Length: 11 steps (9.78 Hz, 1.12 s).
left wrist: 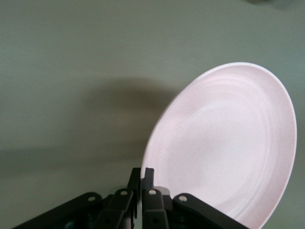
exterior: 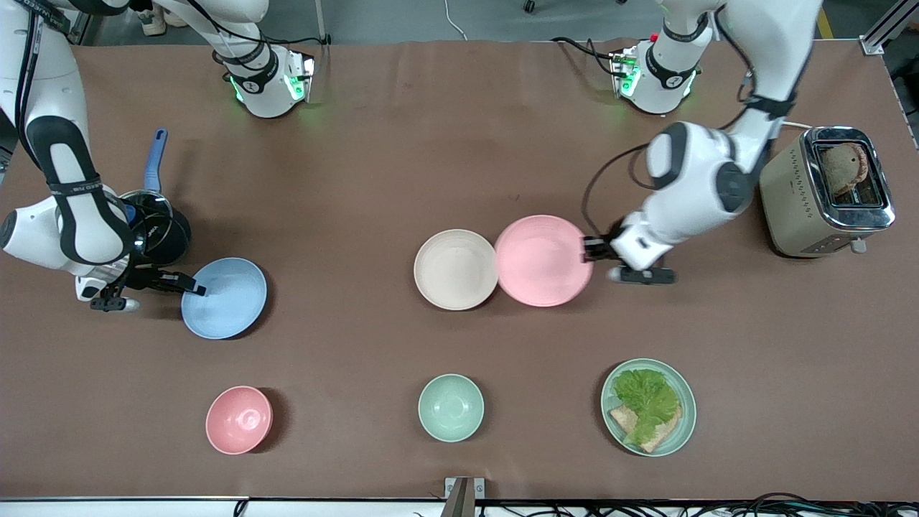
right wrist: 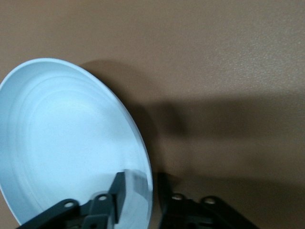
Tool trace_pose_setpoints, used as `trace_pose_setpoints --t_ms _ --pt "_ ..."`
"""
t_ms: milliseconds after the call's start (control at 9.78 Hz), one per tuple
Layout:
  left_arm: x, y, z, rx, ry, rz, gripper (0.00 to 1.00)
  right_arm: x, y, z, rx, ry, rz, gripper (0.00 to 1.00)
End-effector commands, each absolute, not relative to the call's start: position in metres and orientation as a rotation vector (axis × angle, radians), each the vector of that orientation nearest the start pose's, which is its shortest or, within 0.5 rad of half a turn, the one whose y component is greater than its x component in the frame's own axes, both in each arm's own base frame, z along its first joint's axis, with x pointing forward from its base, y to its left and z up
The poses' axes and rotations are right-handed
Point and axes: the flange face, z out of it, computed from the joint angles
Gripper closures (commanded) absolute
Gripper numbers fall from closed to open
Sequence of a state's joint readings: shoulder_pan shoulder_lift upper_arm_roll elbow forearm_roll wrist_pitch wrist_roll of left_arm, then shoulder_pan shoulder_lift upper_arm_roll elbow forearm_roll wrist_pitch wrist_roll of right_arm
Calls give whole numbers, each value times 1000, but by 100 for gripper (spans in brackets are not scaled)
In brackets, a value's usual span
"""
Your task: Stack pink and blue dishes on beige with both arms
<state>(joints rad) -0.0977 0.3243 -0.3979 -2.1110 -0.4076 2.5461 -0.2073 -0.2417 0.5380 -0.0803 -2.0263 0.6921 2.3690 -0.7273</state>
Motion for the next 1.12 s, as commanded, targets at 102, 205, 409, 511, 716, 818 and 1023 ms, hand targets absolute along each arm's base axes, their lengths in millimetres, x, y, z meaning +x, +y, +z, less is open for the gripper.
trace_pose_setpoints --t_ms 102,205,409,511,716,818,1023 --pt "515 -343 221 -3508 -239 59 99 564 -173 182 -2655 213 -54 99" --pt "511 -353 222 -3467 -241 26 99 565 -177 192 -2637 196 -34 99" --pt "499 -381 224 -3404 -254 -43 99 573 -174 233 -2640 232 -15 99" --pt "495 -390 222 -3382 -238 -72 99 577 -154 255 -2621 281 34 99" --pt "474 -416 220 -3340 -236 -102 98 595 -81 290 -2614 389 84 99" --pt "470 -419 220 -3324 -241 -135 98 600 -50 301 -2614 411 97 99" --pt "463 -426 215 -3306 -288 -147 73 603 19 313 -2622 393 133 99"
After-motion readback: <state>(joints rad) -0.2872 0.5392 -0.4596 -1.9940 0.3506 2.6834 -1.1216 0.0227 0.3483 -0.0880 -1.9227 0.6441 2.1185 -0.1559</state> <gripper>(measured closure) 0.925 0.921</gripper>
